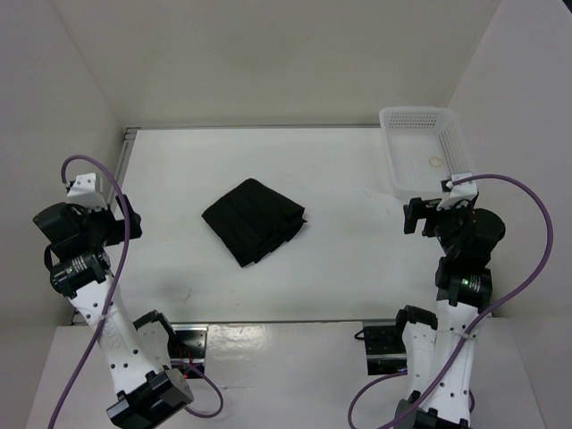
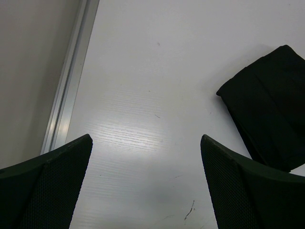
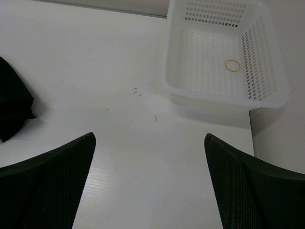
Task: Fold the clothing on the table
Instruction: Fold the skirt
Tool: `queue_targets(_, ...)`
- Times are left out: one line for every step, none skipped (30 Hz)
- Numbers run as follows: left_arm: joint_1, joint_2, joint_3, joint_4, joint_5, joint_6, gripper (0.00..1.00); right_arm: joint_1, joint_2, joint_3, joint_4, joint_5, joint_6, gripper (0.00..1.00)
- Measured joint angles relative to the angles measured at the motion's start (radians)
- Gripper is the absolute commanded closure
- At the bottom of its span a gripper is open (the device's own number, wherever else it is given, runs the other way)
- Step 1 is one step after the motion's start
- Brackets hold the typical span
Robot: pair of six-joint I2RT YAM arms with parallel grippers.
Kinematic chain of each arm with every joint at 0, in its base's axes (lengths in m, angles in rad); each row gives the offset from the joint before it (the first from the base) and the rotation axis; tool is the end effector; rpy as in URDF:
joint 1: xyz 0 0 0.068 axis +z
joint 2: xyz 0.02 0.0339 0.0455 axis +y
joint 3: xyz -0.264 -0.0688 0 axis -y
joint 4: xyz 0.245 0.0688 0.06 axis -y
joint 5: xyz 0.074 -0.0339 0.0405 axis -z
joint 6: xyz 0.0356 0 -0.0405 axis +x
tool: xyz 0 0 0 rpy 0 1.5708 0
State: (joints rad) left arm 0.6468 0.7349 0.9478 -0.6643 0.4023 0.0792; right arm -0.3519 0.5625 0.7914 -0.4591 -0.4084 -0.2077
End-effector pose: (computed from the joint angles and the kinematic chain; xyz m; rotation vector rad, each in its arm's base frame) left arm 0.1257 0.0775 0.3544 -0.3097 1.9601 0.0627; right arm 0.1227 -0.0300 0.3440 -0.1612 1.7746 -0.0350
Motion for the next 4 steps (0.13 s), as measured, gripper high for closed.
queue_targets(0.0, 0.0, 0.0, 0.0, 0.0, 0.0, 0.0, 0.0, -0.002, 0.0, 0.0, 0.0, 0.0, 0.01)
queue_targets(0.0, 0.0, 0.0, 0.0, 0.0, 0.0, 0.0, 0.0, -0.004, 0.0, 0.0, 0.0, 0.0, 0.01)
queue_targets(0.0, 0.0, 0.0, 0.0, 0.0, 0.0, 0.0, 0.0, -0.005, 0.0, 0.0, 0.0, 0.0, 0.01)
queue_targets(0.0, 0.0, 0.0, 0.0, 0.0, 0.0, 0.0, 0.0, -0.005, 0.0, 0.0, 0.0, 0.0, 0.01)
